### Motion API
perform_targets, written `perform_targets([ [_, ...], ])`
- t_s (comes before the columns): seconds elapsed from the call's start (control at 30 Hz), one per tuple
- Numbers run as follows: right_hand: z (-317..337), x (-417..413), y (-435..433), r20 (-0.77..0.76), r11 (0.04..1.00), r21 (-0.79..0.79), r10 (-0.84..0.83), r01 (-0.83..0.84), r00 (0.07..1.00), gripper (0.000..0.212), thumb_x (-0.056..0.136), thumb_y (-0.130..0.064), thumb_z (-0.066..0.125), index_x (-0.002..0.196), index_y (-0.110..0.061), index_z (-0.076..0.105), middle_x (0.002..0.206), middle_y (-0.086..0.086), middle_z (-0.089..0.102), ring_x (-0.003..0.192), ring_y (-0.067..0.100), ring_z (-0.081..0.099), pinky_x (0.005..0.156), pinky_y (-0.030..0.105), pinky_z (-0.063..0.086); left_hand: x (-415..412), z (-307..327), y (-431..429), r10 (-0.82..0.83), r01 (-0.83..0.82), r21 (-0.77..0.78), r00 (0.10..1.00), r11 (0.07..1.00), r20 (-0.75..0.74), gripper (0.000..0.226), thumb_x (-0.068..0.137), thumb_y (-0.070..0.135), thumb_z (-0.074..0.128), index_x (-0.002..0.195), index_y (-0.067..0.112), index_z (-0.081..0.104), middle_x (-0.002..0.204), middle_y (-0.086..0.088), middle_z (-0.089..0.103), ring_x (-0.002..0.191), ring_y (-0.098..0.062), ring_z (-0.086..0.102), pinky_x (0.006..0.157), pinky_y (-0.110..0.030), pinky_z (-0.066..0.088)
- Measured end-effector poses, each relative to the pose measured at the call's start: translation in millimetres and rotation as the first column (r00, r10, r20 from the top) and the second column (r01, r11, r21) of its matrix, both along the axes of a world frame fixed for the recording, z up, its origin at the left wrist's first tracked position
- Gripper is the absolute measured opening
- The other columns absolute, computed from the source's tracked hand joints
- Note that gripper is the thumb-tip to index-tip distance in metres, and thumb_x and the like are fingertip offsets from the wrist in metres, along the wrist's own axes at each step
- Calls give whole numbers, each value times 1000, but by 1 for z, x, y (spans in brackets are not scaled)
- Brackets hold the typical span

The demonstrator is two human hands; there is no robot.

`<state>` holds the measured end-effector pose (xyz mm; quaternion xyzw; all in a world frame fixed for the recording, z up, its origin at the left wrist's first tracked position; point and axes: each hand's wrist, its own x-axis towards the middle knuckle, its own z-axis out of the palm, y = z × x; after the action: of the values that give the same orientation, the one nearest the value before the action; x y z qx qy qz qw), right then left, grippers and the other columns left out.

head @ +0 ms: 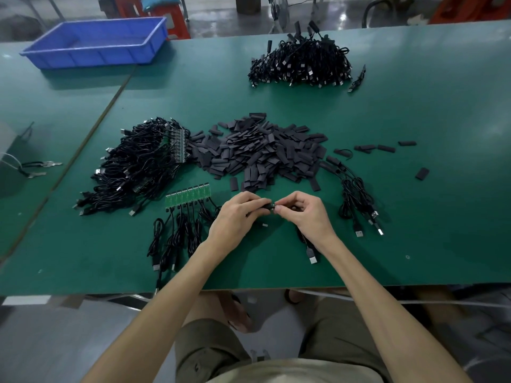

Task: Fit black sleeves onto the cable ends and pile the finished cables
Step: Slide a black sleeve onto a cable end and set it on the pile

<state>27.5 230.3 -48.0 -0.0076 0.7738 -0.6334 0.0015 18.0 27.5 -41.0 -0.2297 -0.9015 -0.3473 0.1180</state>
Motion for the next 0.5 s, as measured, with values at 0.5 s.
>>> perform_targets([
  [0.5,1,-1,0,17,999,22,42,-42,999,7,85,-14,84,87,-19,79,85,0,79,85,21,76,85,42,63,1,-5,3,-63,48,-122,991,991,-118,22,92,16,72,113,8,76,100,-5,70,90,-20,64,80,-28,52],
])
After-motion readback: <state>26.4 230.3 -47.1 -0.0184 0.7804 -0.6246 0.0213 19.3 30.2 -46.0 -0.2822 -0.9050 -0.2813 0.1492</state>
